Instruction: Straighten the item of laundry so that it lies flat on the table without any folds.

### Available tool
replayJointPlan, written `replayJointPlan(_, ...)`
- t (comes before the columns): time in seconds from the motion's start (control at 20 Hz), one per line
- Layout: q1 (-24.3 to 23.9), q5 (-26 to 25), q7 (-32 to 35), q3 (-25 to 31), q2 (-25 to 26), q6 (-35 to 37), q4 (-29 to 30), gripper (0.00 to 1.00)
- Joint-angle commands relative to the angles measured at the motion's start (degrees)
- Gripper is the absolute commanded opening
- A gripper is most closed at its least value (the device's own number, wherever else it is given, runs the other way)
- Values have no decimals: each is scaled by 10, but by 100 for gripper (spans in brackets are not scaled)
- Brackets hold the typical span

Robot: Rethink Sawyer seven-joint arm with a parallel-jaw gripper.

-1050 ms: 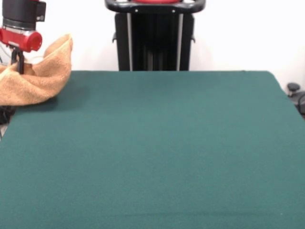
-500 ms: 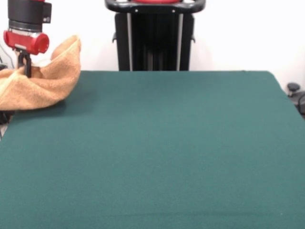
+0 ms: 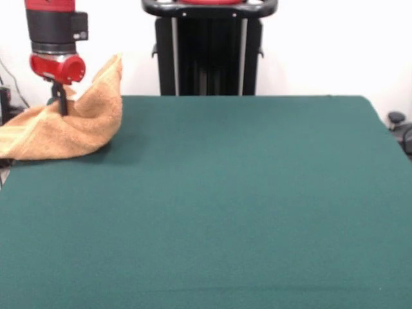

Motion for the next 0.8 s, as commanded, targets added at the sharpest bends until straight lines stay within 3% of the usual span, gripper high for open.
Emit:
replayJointPlan(0.05,68,-38,64,-39,12,-89,22,0)
replayJointPlan(0.1,73,-38,69,-42,8,-107,28,0)
replayJointPlan(0.3,24,43,122,3,16,-48,67,0)
replayJointPlan(0.5,75,-42,31,-15,-51,-72,19,0)
replayJointPlan(0.8,154,-91,16,-81,-96,-104,-9,0)
